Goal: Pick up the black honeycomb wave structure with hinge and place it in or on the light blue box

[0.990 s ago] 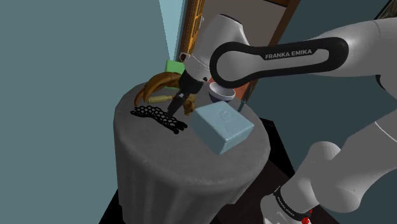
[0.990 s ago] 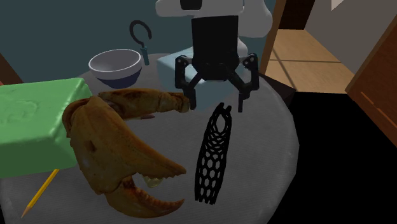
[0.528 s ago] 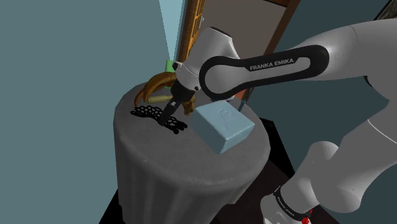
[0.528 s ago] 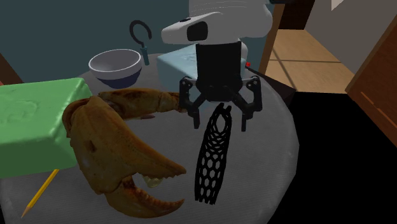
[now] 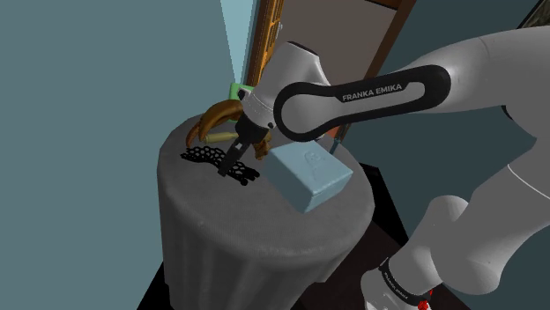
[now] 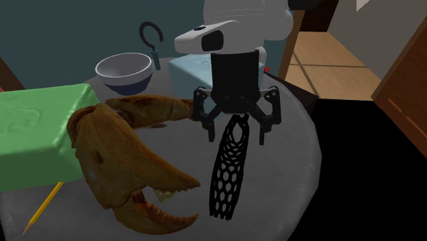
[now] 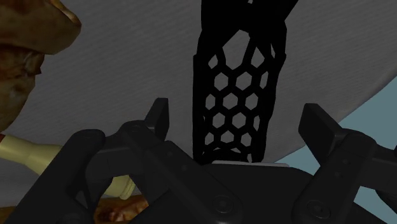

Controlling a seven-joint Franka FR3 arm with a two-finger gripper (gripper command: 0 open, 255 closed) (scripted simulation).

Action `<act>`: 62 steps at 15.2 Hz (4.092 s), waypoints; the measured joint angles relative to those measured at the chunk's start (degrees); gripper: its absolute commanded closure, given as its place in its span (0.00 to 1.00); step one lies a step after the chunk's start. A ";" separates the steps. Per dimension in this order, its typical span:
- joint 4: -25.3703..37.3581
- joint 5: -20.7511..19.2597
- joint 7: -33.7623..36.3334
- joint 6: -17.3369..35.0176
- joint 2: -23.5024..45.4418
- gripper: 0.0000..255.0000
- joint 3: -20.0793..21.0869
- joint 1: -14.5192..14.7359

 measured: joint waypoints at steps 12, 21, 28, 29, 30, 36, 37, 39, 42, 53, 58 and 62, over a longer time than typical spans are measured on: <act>0.11 -0.04 0.09 -0.34 -0.21 1.00 0.00 0.00; 4.19 -0.83 1.30 -6.76 -2.65 1.00 -0.23 -0.26; 8.43 -1.47 2.34 -12.05 -3.77 1.00 -0.38 -0.44; 8.93 -1.54 2.49 -12.76 -3.99 1.00 -0.38 -0.44; 9.63 -1.61 2.54 -13.48 -4.01 1.00 -0.44 -0.49; 13.35 -1.98 3.15 -17.88 -4.71 1.00 -0.65 -0.67; 14.32 -2.09 3.40 -18.83 -4.71 1.00 -0.64 -0.68; 15.85 -2.26 3.73 -20.35 -4.74 1.00 -0.64 -0.69; 18.34 -2.49 4.16 -22.80 -4.72 1.00 -0.70 -0.76; 4.51 -0.48 -1.42 -27.17 -21.86 1.00 -4.96 -2.06; -1.70 -0.90 -4.26 -31.01 -31.27 1.00 -7.91 -2.88; -6.45 -2.09 -6.65 -35.21 -39.61 1.00 -10.70 -3.91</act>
